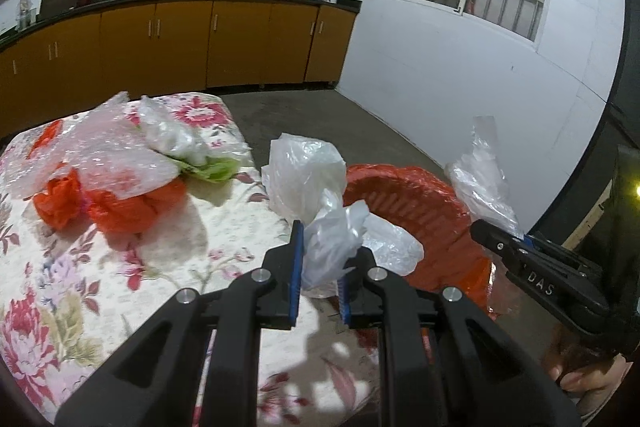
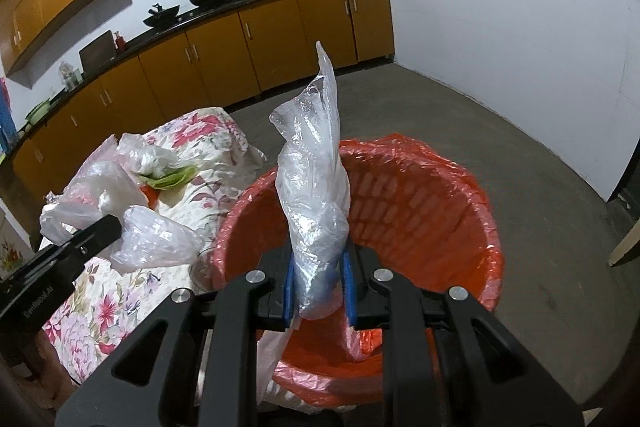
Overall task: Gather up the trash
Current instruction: 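Carry both held plastic bags from the table over the red basket, then open both tools to drop the plastic bags into the red basket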
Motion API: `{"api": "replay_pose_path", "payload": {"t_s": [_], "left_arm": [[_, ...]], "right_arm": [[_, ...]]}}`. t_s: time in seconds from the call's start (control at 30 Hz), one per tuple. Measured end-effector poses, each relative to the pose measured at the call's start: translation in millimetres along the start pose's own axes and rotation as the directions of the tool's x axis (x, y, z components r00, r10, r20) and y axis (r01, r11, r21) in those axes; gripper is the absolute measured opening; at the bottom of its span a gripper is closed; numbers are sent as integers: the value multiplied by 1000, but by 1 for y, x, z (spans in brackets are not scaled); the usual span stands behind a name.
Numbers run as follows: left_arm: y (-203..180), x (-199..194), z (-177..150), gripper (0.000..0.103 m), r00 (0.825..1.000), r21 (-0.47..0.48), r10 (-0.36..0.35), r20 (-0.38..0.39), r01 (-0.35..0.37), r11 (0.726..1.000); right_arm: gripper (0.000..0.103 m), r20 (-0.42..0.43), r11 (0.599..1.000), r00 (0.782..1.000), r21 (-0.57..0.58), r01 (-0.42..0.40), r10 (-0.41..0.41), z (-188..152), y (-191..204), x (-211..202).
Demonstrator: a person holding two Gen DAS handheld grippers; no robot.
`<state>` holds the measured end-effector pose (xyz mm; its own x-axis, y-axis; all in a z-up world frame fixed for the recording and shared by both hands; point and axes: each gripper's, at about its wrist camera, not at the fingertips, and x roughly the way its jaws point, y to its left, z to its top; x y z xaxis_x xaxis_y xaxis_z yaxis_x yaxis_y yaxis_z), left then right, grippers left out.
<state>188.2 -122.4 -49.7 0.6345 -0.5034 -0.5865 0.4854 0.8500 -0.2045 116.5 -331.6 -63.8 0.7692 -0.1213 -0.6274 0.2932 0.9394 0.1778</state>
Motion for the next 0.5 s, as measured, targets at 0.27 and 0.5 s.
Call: {"api": "replay_pose_path", "payload": {"t_s": [0.27, 0.5], "left_arm": [[-17, 19, 2, 16, 999, 21, -33, -22, 34, 999], [-31, 35, 6, 16, 997, 25, -62, -37, 63, 998]], "right_arm": [[20, 20, 999, 1000, 32, 5, -6, 7, -13, -2], [20, 34, 998, 999, 58, 9, -11, 14, -25, 0]]}}
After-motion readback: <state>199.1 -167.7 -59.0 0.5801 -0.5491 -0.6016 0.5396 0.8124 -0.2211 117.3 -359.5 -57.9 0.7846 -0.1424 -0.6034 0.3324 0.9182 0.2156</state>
